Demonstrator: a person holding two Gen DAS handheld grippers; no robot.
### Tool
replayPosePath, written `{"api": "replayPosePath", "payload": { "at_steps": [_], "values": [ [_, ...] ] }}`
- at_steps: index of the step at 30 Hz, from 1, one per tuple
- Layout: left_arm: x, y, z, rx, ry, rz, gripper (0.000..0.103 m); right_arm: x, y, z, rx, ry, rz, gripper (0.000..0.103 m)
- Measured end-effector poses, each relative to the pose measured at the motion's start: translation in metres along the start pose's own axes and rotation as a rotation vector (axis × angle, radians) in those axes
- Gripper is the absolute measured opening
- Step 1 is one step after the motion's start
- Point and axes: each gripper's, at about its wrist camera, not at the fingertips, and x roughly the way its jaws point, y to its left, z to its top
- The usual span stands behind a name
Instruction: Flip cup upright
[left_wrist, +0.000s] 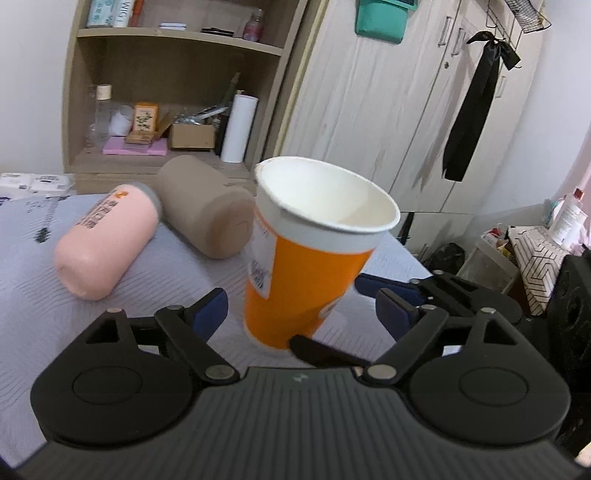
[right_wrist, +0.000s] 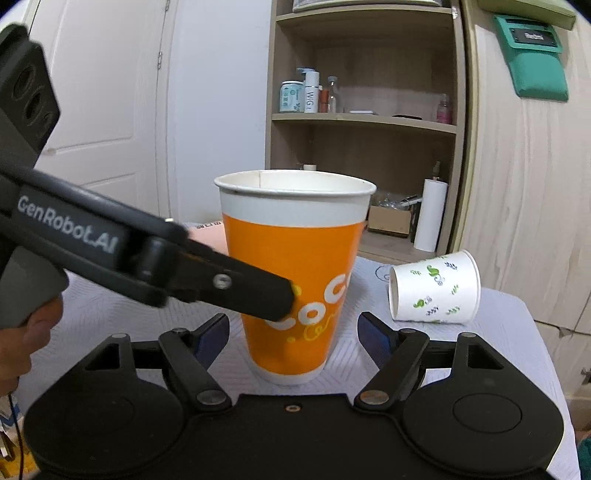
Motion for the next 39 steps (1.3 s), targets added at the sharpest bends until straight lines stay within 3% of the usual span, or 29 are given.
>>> {"api": "replayPosePath", "payload": {
  "at_steps": [5,11,15,26,36,39],
  "values": [
    [-0.023,0.001,-0.007,-0.03,-0.013,0.037,0.087,-0.017,0.003,-0.005,0.022,0.0,-0.023,0.081],
    [-0.058,0.004,-0.014,-0.078,-0.049,0.176,0.087,-0.042,0.002,0.001,0.083,0.0,-0.085,0.081],
    [-0.081,0.001,-0.016,-0.072,-0.067,0.215,0.087,-0.061,0.004,0.009,0.096,-0.015,-0.119,0.081],
    [-0.134,-0.025,-0.026,-0.027,-0.104,0.226,0.088,-0.114,0.026,0.025,0.086,-0.032,-0.202,0.086],
    [-0.156,-0.039,-0.035,0.02,-0.128,0.319,0.09,-0.141,0.026,0.025,0.177,-0.027,-0.283,0.089],
    [-0.16,-0.041,-0.037,0.023,-0.132,0.339,0.092,-0.146,0.024,0.023,0.188,-0.024,-0.317,0.095]
  ]
}}
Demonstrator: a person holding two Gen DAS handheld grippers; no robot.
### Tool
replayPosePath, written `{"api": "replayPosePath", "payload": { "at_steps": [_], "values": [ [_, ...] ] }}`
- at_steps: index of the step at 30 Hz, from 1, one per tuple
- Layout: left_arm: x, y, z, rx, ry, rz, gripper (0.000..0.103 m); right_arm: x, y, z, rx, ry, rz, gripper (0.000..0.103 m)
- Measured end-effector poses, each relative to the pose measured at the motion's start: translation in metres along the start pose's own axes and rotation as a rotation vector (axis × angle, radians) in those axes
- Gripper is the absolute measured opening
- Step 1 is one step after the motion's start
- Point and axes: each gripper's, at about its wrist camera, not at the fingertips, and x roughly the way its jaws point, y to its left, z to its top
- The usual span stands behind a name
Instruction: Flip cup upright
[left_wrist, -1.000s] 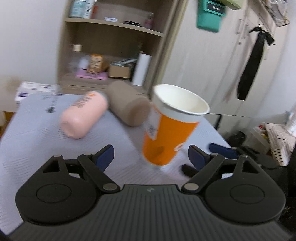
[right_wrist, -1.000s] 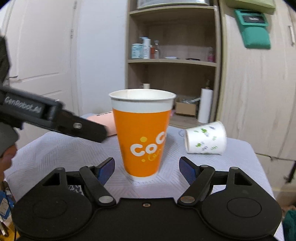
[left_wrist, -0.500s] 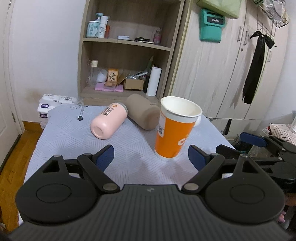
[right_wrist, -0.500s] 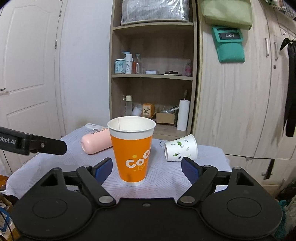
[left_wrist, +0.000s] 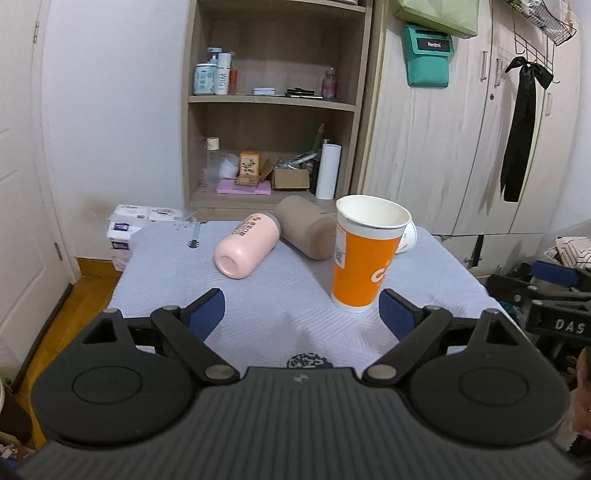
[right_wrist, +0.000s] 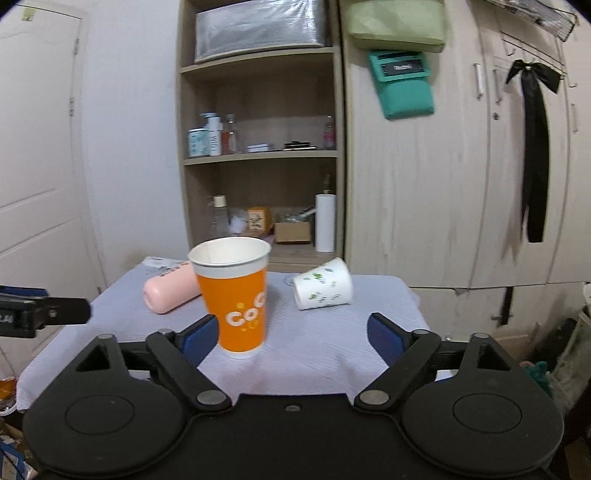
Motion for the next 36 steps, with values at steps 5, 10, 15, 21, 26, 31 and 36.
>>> {"api": "replayPosePath", "payload": {
  "at_steps": [5,10,15,21,26,31,36],
  "values": [
    [-0.003,0.0,-0.001,0.018,-0.003,0.051,0.102,0.001,0.002,-0.005,-0.042,0.031,-0.09,0.103],
    [-0.003,0.003,-0.002,0.023,0.02,0.087,0.103,-0.002,0.004,-0.004,-0.024,0.041,-0.108,0.103],
    [-0.003,0.006,-0.003,0.024,0.036,0.111,0.103,-0.007,0.01,-0.003,-0.036,0.044,-0.117,0.103],
    [-0.001,0.012,-0.004,-0.007,0.053,0.121,0.103,-0.008,0.019,-0.004,-0.062,0.042,-0.139,0.103],
    [0.0,0.014,-0.008,-0.006,0.065,0.144,0.103,-0.007,0.022,-0.003,-0.059,0.061,-0.144,0.103],
    [0.003,0.014,-0.011,-0.022,0.078,0.117,0.103,-0.005,0.023,-0.004,-0.054,0.083,-0.147,0.103],
    [0.005,0.009,-0.013,0.009,0.082,0.12,0.103,-0.004,0.023,-0.005,-0.047,0.087,-0.165,0.103]
  ]
}}
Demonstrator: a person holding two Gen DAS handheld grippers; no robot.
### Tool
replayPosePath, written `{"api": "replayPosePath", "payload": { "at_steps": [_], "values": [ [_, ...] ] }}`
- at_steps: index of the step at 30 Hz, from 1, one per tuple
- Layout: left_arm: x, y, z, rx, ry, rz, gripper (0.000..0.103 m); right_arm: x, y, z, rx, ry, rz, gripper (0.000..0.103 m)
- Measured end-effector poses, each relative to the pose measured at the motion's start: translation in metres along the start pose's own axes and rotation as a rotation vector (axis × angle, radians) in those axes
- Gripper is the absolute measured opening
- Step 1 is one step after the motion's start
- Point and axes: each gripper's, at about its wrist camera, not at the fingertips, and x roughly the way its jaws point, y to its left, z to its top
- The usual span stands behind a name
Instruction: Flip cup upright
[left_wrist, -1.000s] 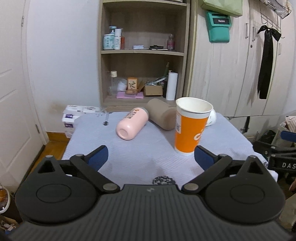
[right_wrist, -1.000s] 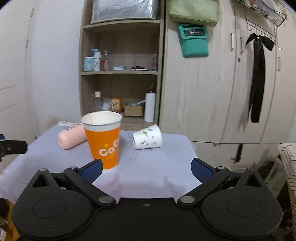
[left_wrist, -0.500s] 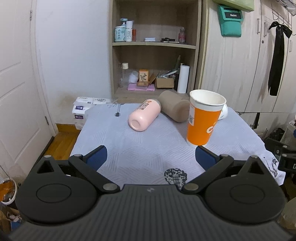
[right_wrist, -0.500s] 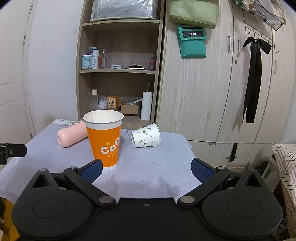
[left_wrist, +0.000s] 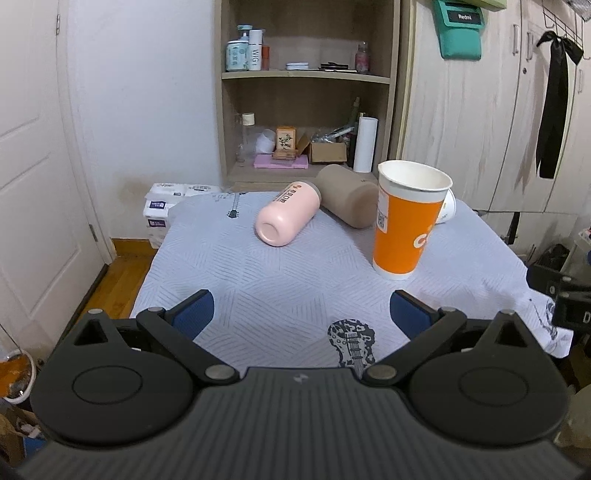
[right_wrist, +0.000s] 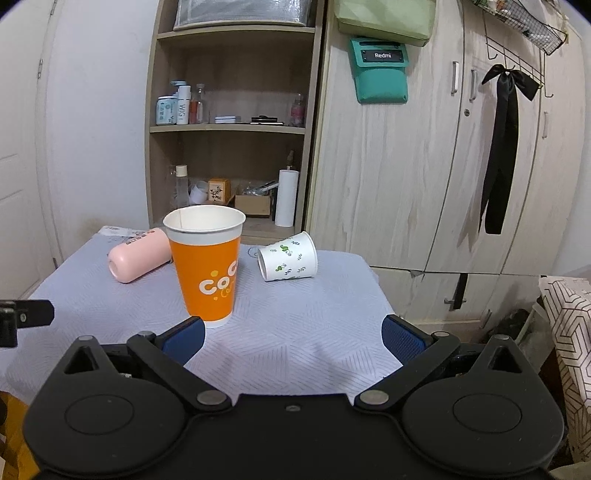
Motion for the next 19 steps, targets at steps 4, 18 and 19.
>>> {"api": "replayPosePath", "payload": {
  "at_steps": [4,18,19],
  "values": [
    [-0.0012,0.0003,-0.0003,-0.002,-0.009,0.004,0.103,0.0022,-0.0006,-0.0002,0.009,0.013,-0.008,0.103],
    [-0.0037,0.0067,-0.0007,-0.029,-0.033,0.068,0.103,-0.0033,-0.0008,-0.001,-0.004,-0.003,-0.004,0.103],
    [-0.0041,0.007,-0.0004,-0.028,-0.032,0.068,0.103,-0.004,-0.0004,-0.0019,-0.003,-0.003,-0.005,0.103]
  ]
}}
